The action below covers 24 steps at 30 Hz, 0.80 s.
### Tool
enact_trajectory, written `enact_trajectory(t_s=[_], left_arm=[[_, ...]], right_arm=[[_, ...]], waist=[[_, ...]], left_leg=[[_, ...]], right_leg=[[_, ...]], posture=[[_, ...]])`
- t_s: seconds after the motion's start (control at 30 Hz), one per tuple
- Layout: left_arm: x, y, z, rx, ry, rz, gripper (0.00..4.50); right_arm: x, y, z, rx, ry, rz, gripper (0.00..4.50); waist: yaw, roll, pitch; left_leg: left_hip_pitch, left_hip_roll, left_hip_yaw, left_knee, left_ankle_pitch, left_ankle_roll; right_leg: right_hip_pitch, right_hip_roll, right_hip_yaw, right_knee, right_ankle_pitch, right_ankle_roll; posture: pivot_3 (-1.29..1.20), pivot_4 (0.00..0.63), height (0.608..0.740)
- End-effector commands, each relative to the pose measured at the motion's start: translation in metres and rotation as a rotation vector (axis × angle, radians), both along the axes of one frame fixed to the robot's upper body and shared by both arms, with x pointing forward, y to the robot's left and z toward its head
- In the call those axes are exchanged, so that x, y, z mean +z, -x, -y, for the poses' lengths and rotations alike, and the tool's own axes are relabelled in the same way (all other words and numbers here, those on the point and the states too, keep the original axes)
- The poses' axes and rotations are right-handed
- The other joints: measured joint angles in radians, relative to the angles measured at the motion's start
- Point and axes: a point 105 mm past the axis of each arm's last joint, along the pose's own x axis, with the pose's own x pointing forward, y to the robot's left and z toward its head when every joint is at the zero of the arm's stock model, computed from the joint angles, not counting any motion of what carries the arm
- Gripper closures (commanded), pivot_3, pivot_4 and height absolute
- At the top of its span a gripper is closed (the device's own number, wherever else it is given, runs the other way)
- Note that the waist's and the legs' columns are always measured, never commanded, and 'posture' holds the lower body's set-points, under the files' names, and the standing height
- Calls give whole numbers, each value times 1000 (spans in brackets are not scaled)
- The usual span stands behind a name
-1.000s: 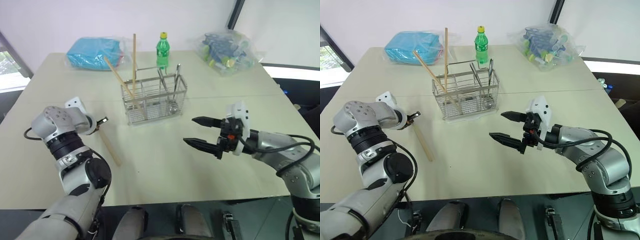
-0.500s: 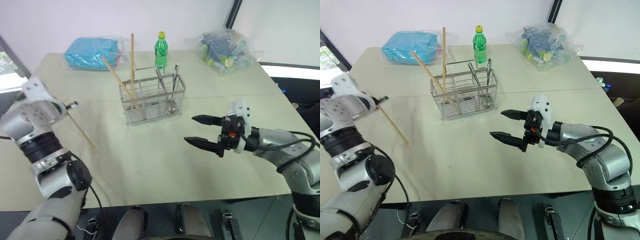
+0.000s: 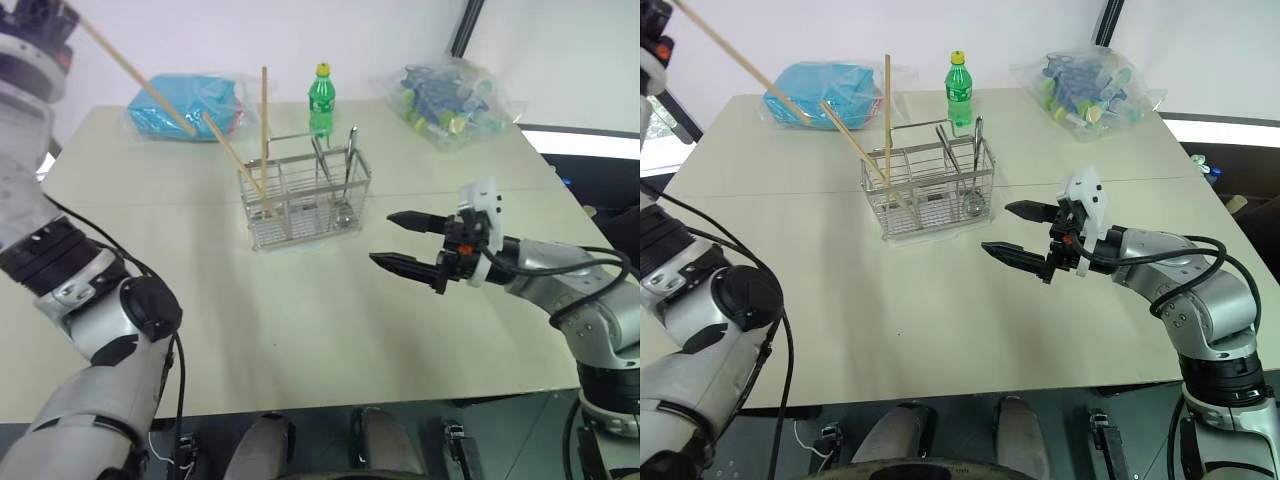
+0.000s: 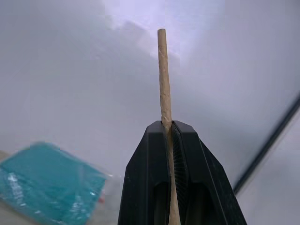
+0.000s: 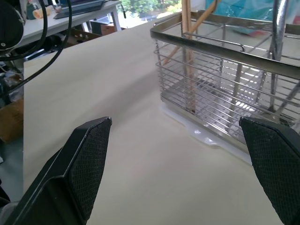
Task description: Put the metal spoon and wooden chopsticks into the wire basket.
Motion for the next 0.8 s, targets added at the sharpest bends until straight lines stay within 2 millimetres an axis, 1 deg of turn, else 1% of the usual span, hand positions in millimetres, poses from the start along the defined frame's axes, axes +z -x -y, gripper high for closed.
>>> enact_trajectory(t_s=[0.03,0.1,0.2,0.3,0.47,0.53,0.57,0.8], left_arm=[[16,3,47,-85,-169,94,4460],[7,-3,62,-94,-244,84,4460],[-4,-7,74,-105,-307,80,4460],[-22,-14,92,-133,-379,60,4460],[-36,-16,104,-169,-409,46,4460],[-39,-16,106,-188,-395,37,3766],[-41,-16,107,-196,-389,36,3493],[-45,-10,107,-224,-305,35,50]], right_arm=[[10,5,-1,-14,-19,51,0],[10,6,0,-34,-26,52,0],[10,7,2,-51,-28,53,0],[10,8,5,-85,-34,56,0],[10,8,8,-113,-39,56,0],[11,8,8,-119,-41,56,0],[11,8,8,-122,-42,56,0],[12,5,9,-128,-45,59,0]], waist=[[0,0,0],[-2,0,0],[-8,2,0],[-7,2,0],[-1,2,0],[-2,2,0],[-2,2,0],[-2,2,0]], left_leg=[[0,0,0,0,0,0],[0,-1,0,0,0,0],[1,-1,1,-2,0,0],[1,0,1,-2,0,0],[0,0,1,-1,0,1],[0,0,1,-1,0,1],[0,0,1,-1,0,1],[1,0,1,-1,0,1]], right_leg=[[0,0,0,0,0,0],[0,0,1,0,0,0],[-1,0,2,0,0,0],[-2,2,2,0,0,0],[-1,1,2,0,0,0],[-1,1,2,0,0,0],[-1,1,2,0,0,0],[-1,1,2,0,0,0]], posture=[[0,150,736],[0,150,736],[0,150,736],[0,150,736],[0,150,736],[0,150,736],[0,150,736],[0,150,736]])
